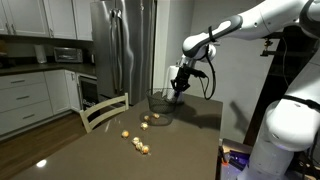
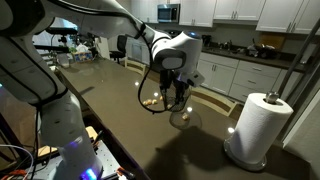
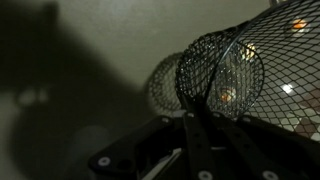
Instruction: Move the basket to the right
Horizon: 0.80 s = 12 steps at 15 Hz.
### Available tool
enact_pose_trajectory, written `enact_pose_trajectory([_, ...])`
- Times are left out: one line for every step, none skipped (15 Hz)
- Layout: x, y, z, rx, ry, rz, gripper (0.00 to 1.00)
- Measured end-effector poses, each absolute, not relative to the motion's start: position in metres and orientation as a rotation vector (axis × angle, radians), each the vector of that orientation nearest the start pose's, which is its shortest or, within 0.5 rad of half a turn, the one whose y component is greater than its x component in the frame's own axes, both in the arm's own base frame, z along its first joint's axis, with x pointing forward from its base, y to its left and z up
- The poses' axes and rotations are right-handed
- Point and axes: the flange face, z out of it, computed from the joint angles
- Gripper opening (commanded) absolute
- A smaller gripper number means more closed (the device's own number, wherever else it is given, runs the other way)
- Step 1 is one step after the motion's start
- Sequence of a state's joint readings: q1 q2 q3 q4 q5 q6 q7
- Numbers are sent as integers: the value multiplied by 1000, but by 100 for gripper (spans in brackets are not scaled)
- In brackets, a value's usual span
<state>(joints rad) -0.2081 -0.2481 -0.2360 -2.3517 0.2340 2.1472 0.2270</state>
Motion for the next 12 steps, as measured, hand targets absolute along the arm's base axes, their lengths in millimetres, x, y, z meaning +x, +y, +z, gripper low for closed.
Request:
enact_pose_trajectory([424, -192, 432, -2668, 1105, -68, 6])
enact_pose_trajectory([422, -190, 431, -2668, 1099, -50, 6])
enact_pose_trajectory([421, -188, 429, -2667, 1096, -34, 6])
enact_pose_trajectory([419, -187, 425, -2666, 1096, -18, 5])
enact_pose_trajectory([417, -186, 420, -2664, 1098, -1, 5])
enact_pose_trajectory([416, -185, 414, -2661, 1099, 18, 5])
enact_pose_trajectory([414, -184, 407, -2657, 1101, 38, 6])
enact_pose_trajectory([413, -183, 400, -2654, 1103, 57, 5])
enact_pose_trajectory([413, -183, 394, -2652, 1105, 72, 6])
enact_pose_trajectory([413, -182, 387, -2651, 1108, 85, 5])
enact_pose_trajectory([412, -182, 379, -2652, 1112, 97, 5])
enact_pose_trajectory([411, -182, 371, -2652, 1114, 112, 5])
